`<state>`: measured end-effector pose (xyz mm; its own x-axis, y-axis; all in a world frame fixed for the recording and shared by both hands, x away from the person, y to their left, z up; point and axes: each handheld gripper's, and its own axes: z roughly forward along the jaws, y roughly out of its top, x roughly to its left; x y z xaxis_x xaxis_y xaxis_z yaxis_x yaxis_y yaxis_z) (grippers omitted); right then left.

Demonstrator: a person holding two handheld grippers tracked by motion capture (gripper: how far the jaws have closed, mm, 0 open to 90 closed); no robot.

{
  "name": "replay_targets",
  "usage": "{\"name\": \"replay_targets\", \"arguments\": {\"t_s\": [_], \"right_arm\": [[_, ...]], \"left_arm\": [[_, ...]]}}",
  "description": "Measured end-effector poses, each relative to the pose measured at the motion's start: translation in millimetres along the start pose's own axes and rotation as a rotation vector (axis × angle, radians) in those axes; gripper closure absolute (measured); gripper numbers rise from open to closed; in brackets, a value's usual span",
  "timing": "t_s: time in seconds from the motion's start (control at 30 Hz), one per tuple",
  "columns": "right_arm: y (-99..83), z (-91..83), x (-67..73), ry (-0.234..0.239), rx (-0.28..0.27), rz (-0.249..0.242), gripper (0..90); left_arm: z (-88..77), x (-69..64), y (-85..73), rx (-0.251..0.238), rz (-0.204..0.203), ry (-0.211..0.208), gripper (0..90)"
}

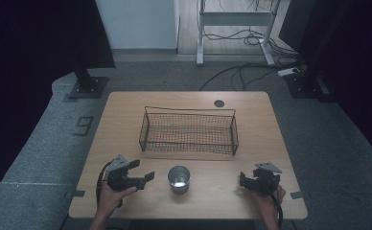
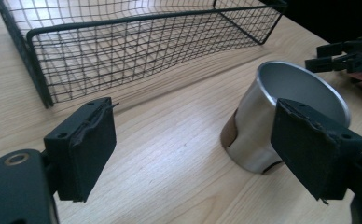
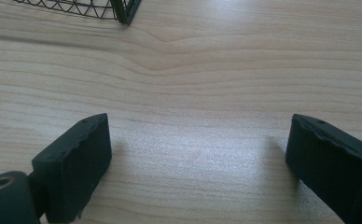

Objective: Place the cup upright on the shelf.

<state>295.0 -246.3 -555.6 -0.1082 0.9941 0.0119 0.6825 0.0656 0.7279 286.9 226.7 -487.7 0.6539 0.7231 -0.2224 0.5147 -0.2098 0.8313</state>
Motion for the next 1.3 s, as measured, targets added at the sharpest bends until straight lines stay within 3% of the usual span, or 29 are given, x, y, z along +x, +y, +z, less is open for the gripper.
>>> {"name": "replay_targets", "arguments": {"t_s": [0.8,1.3], "right_arm": [[-0.5,-0.6,-0.5,-0.005,-0.006,0.001,8.4],[-0.7,-0.9,-0.6,-0.006,-0.006,0.005,9.1]], "left_arm": [[11.9,-25.1,23.8,0.024,0.06,-0.058,14.6],[24.1,-38.1,29.4,0.046,0.077,-0.085,13.1]]}}
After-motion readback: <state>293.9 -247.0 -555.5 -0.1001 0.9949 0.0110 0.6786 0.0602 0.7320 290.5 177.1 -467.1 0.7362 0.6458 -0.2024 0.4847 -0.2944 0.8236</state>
